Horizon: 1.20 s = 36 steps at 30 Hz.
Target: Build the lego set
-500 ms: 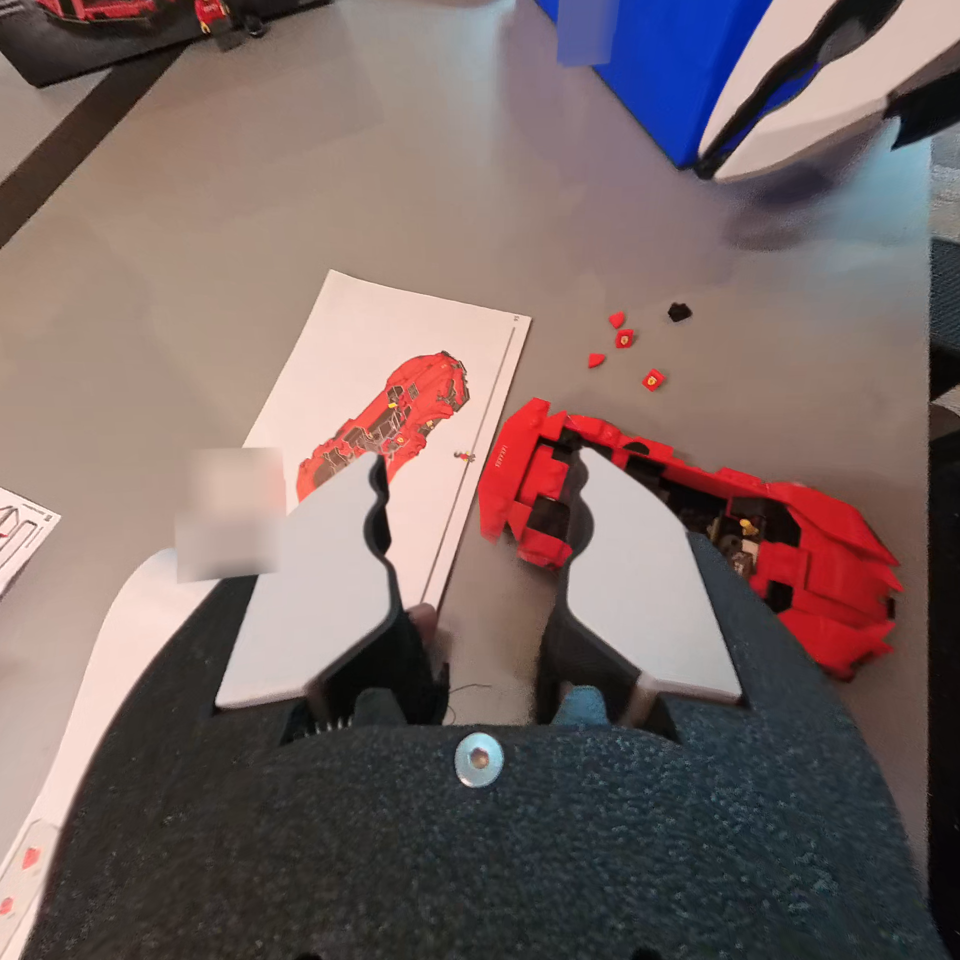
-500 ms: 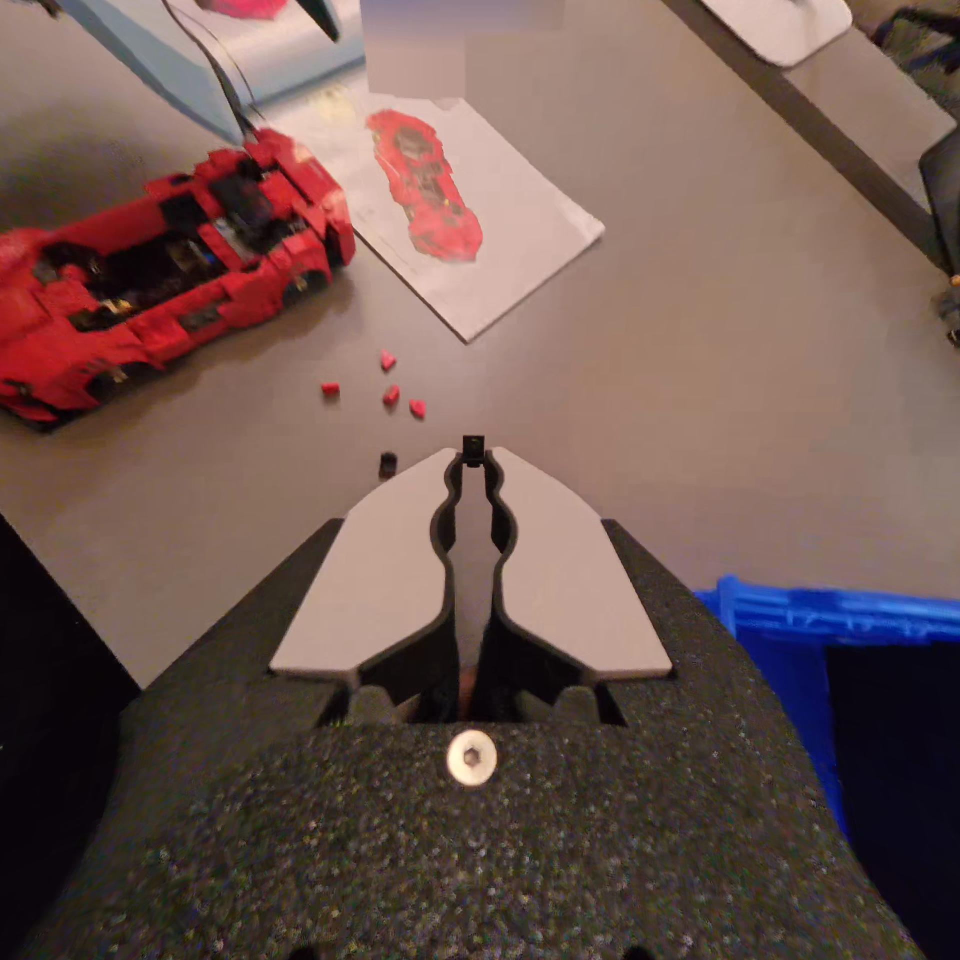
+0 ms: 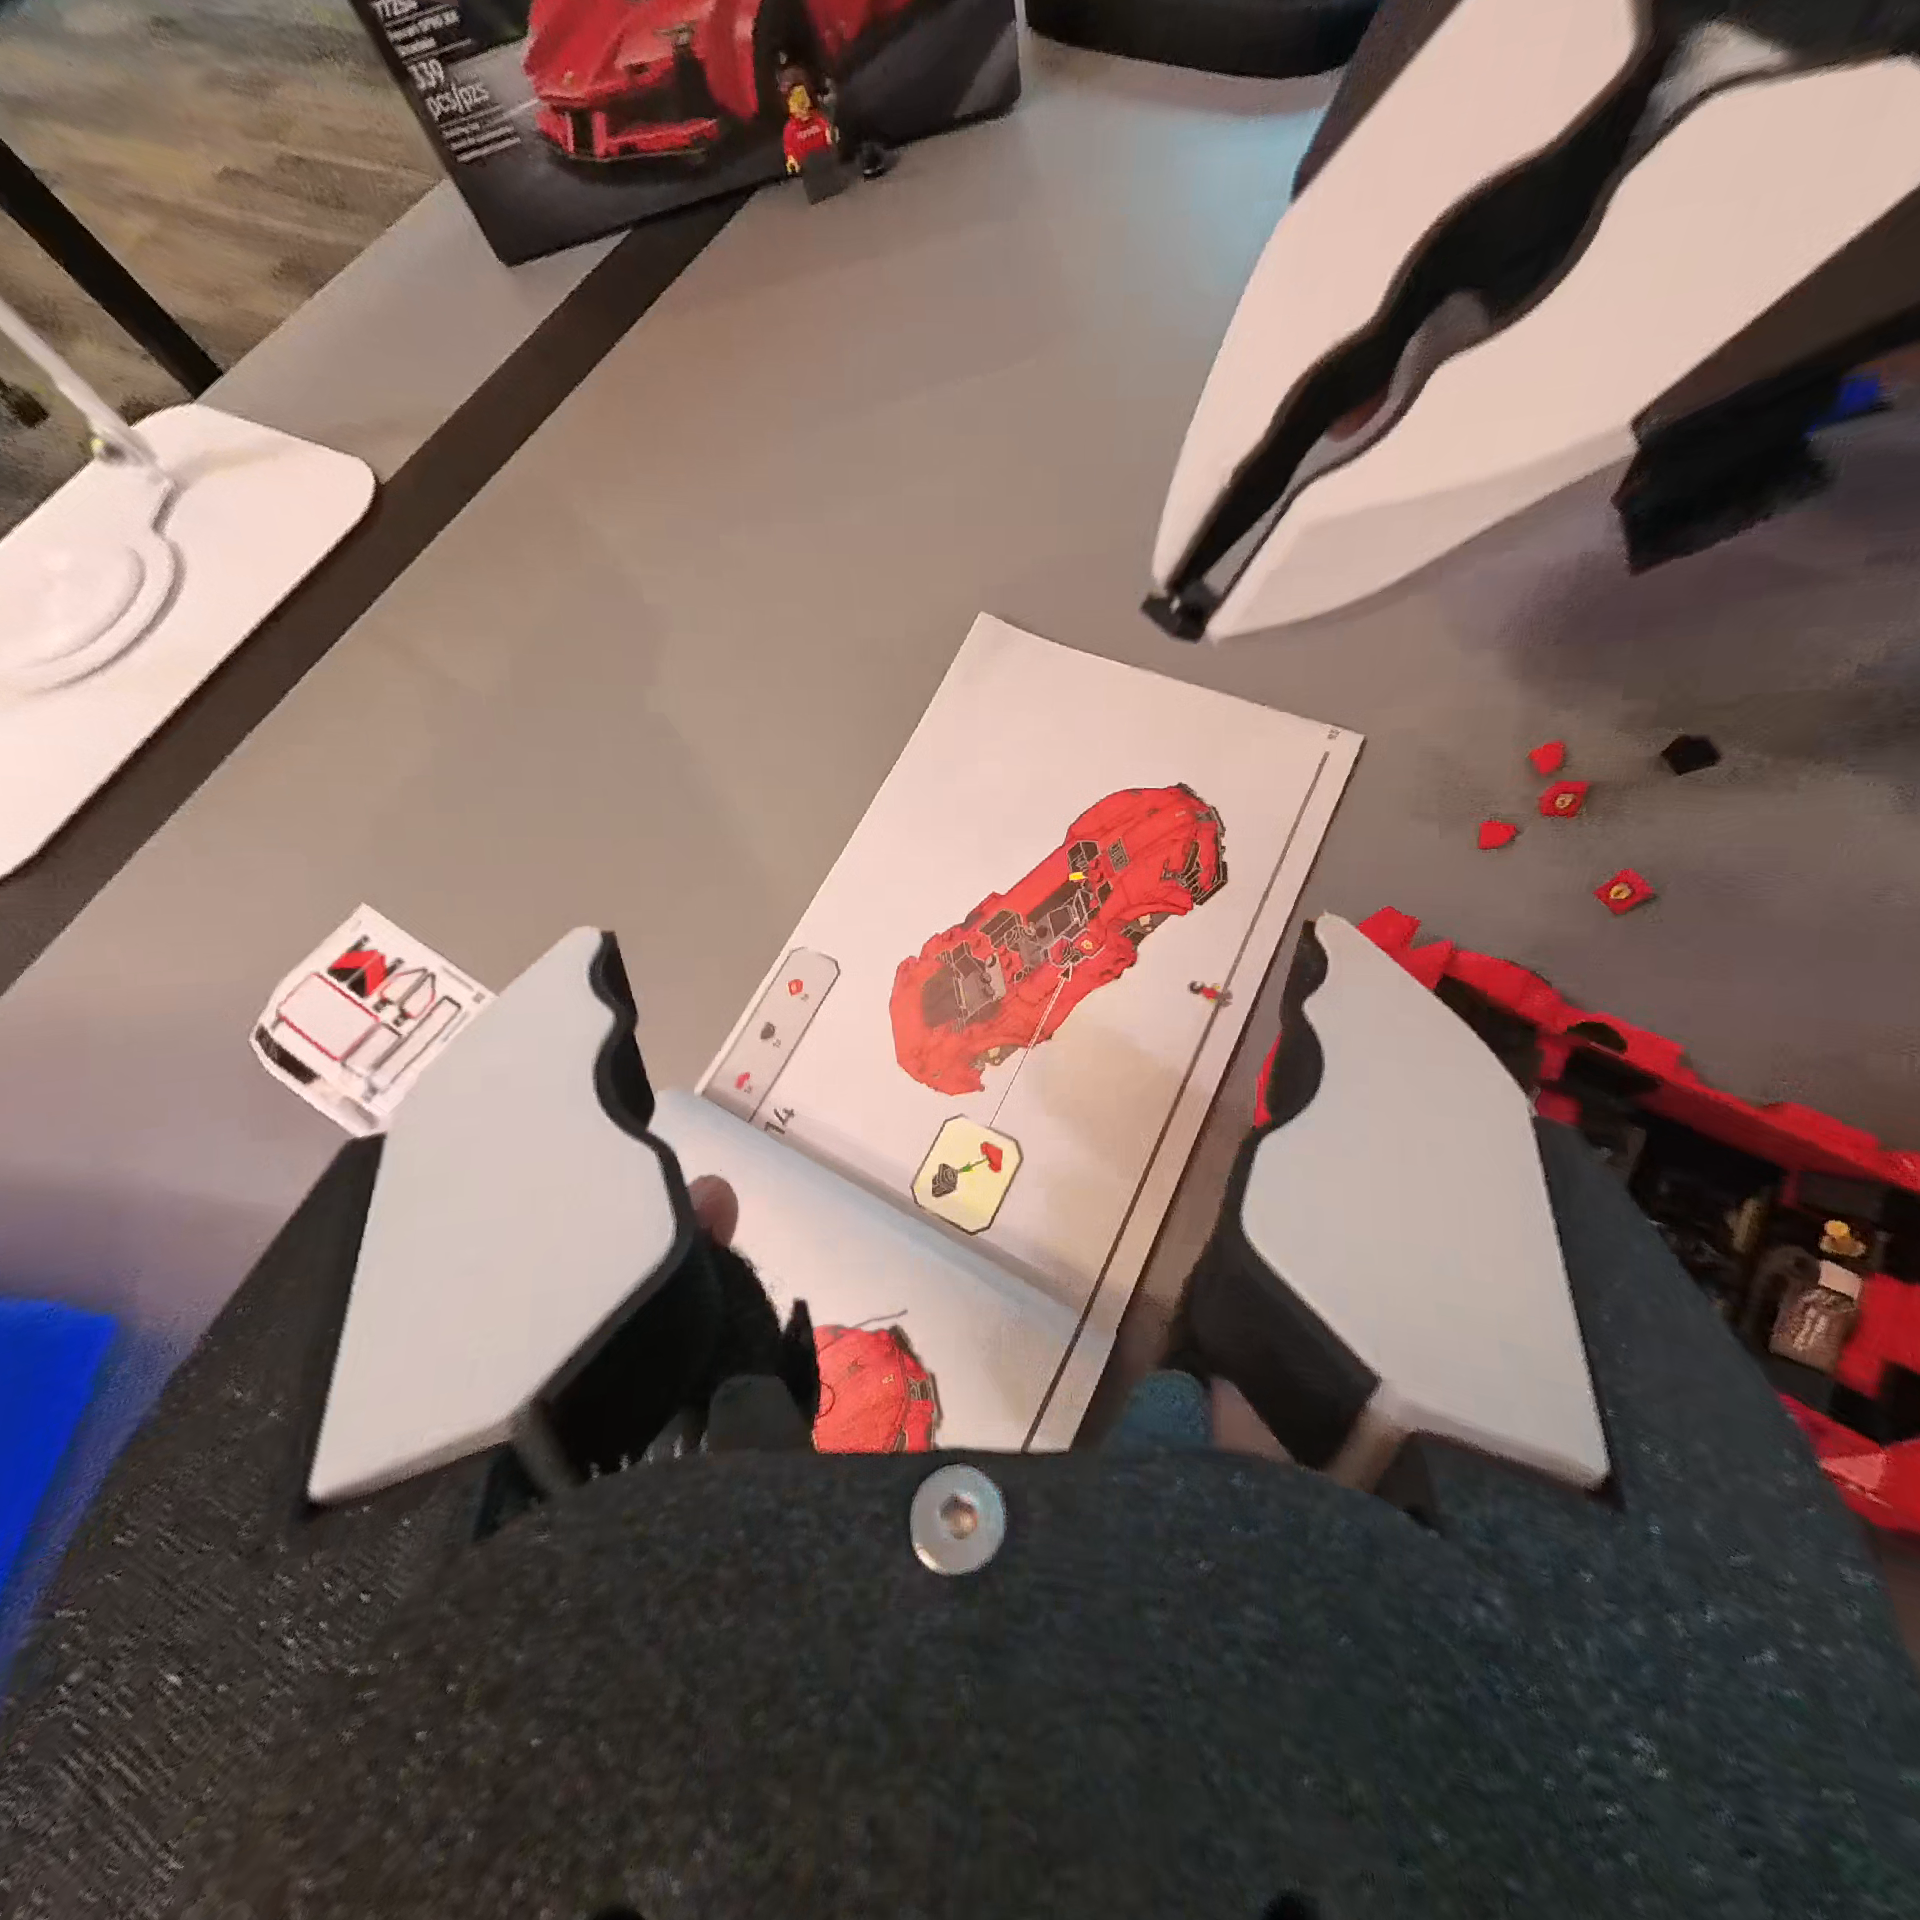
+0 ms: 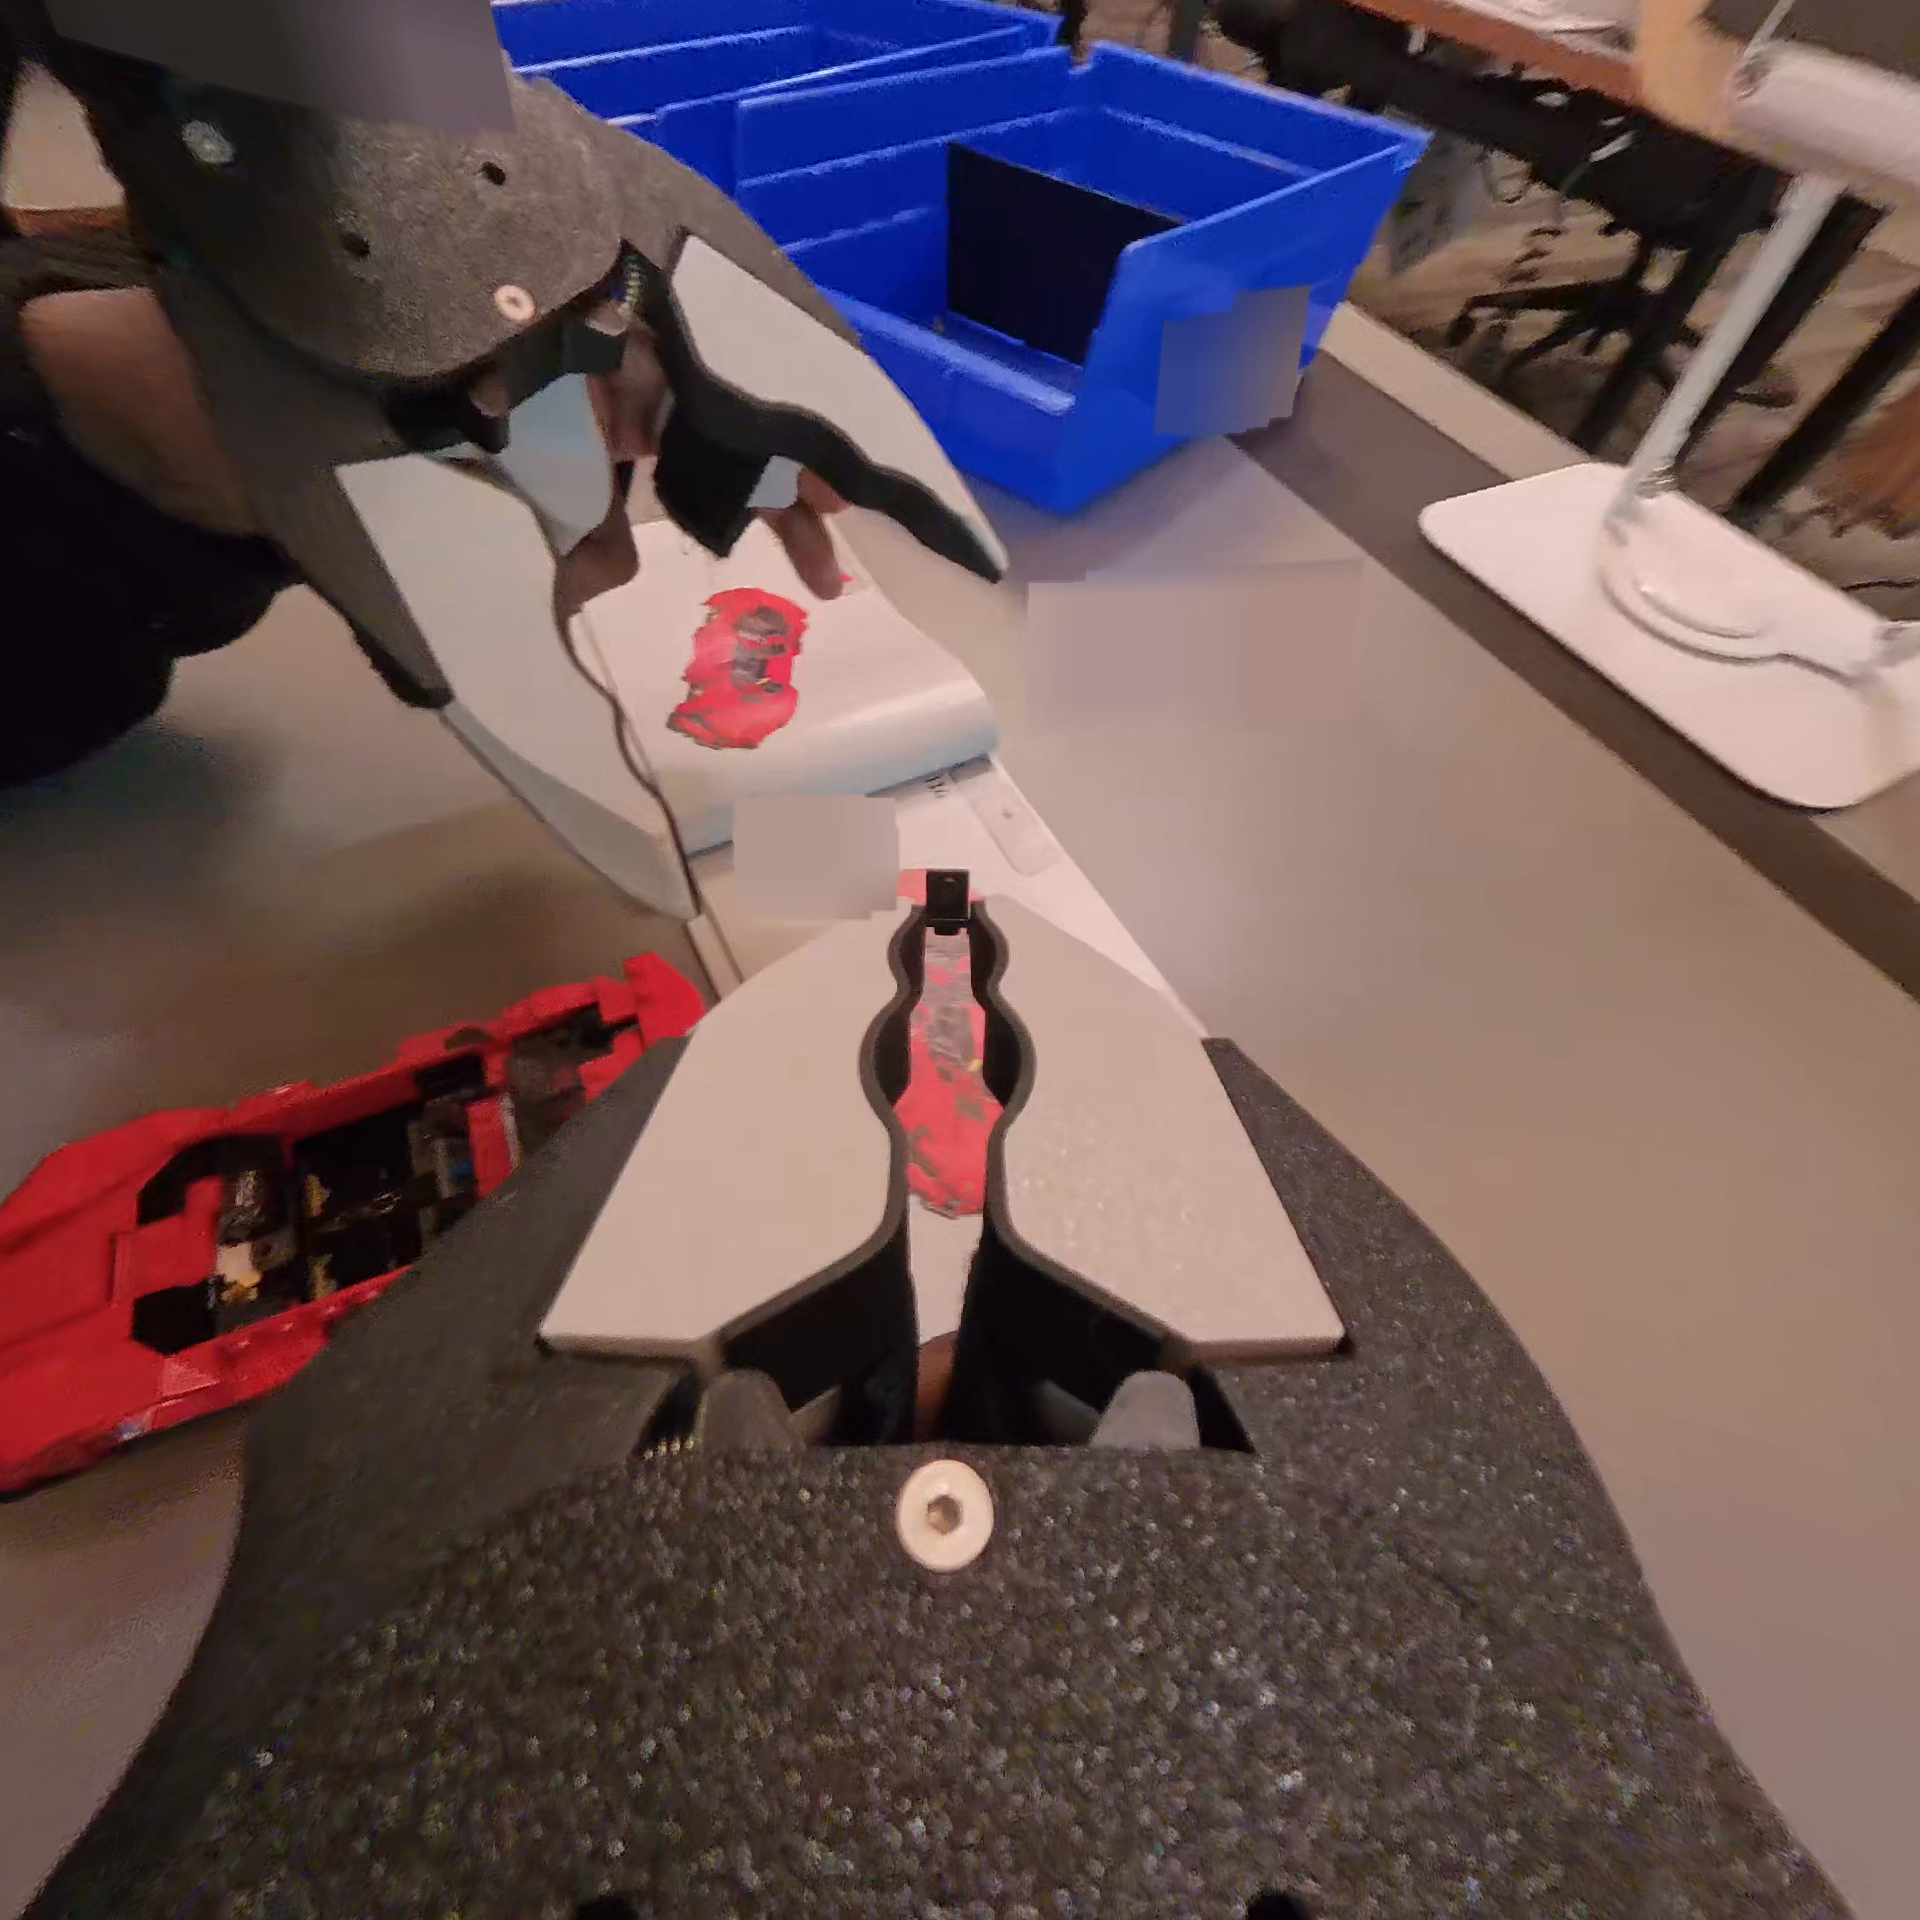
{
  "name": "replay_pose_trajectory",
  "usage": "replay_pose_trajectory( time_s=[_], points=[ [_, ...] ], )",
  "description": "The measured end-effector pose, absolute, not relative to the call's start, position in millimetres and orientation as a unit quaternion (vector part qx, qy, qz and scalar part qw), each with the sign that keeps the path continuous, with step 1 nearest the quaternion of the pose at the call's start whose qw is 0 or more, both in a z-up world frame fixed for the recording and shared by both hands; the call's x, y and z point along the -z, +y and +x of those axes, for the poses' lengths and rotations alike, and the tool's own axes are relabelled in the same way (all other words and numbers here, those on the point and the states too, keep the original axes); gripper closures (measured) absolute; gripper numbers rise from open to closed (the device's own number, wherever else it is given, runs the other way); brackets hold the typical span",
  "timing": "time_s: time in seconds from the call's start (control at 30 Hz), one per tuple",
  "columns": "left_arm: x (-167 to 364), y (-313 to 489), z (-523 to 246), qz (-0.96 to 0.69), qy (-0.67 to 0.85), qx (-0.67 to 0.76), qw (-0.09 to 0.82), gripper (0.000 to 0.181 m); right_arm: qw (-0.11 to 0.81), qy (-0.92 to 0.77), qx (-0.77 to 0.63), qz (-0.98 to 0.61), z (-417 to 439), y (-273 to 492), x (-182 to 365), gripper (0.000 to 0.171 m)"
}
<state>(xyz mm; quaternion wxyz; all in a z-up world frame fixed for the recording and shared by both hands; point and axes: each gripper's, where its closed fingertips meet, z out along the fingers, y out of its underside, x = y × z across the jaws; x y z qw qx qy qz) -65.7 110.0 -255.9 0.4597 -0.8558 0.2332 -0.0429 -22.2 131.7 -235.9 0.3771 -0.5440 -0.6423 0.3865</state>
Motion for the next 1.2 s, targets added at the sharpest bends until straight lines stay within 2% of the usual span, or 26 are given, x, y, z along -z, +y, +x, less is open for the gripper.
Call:
replay_pose_trajectory(
  time_s=[0.5,0.77,1.07,1.2],
  points=[
    [265,104,-58,-0.844,0.245,0.041,0.475,0.073,0.360,-0.641,-0.396,-0.551,-21,128,261,0.163],
    [265,105,-60,-0.844,0.234,0.056,0.480,0.075,0.361,-0.651,-0.393,-0.539,-23,123,262,0.163],
    [266,107,-60,-0.839,0.235,0.055,0.487,0.089,0.364,-0.655,-0.384,-0.539,-23,124,263,0.163],
    [264,107,-62,-0.837,0.234,0.049,0.493,0.087,0.369,-0.653,-0.384,-0.538,-22,125,262,0.163]
  ],
)
